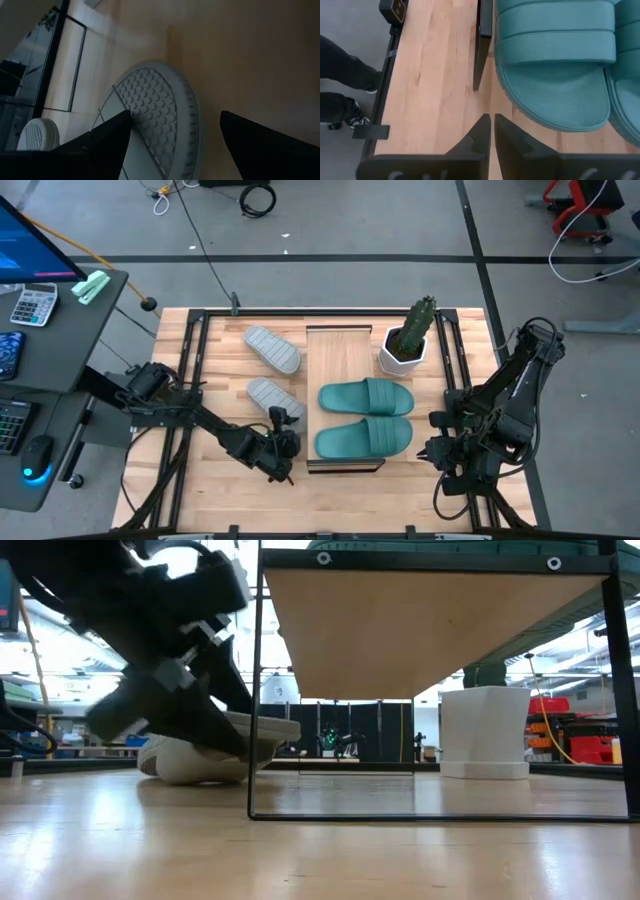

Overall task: Pick and place slides into the shelf
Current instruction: Put the bottom gray slide on the shelf

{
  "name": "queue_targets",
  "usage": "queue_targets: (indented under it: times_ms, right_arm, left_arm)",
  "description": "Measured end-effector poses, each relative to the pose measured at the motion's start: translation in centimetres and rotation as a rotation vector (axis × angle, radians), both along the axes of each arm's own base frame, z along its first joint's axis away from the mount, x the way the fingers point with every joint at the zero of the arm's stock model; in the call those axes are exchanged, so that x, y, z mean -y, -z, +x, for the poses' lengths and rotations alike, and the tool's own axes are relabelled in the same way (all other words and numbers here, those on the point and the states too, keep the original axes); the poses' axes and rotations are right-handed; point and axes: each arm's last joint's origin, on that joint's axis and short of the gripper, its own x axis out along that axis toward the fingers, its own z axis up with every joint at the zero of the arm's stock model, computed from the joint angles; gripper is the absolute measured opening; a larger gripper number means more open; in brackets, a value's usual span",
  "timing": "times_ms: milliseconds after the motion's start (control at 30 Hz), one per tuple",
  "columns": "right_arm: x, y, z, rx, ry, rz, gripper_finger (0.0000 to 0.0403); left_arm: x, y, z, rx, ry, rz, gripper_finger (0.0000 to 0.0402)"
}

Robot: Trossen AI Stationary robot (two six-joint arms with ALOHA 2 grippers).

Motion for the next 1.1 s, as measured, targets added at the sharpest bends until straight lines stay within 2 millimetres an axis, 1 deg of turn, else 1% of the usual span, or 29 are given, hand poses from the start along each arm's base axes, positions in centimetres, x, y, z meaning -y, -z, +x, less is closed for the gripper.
queue_targets:
  times_ms: [200, 333, 433, 667, 767, 933, 1100]
  right_arm:
    - [-0.2, -0.1, 0.1, 0.010, -0.001, 0.023, 0.0030]
    - [-0.2, -0.1, 0.2, 0.016, -0.001, 0.031, 0.0030]
    - [-0.1, -0.1, 0.3, 0.016, 0.007, 0.031, 0.0030]
    - [0.2, -0.1, 0.8, 0.016, 0.033, 0.030, 0.0030]
    - [0.3, -0.1, 0.9, 0.016, 0.037, 0.029, 0.0030]
    - [0.3, -0.1, 0.9, 0.016, 0.036, 0.029, 0.0030]
    - [0.3, -0.1, 0.9, 0.015, 0.036, 0.030, 0.0030]
  left_arm:
    - [-0.9, 0.7, 0.5, 0.030, -0.089, -0.037, 0.0307]
    - [-1.5, 0.7, 0.7, 0.054, -0.144, -0.068, 0.0280]
    - [-1.7, 0.7, 0.8, 0.061, -0.158, -0.077, 0.0241]
    - [-1.6, 0.7, 0.7, 0.060, -0.157, -0.072, 0.0122]
    - [-1.6, 0.7, 0.7, 0.062, -0.159, -0.075, 0.0082]
    - [-1.3, -0.6, 1.2, 0.028, -0.165, -0.064, 0.0067]
    - [-1.3, -2.9, 1.5, 0.002, -0.273, -0.072, 0.0057]
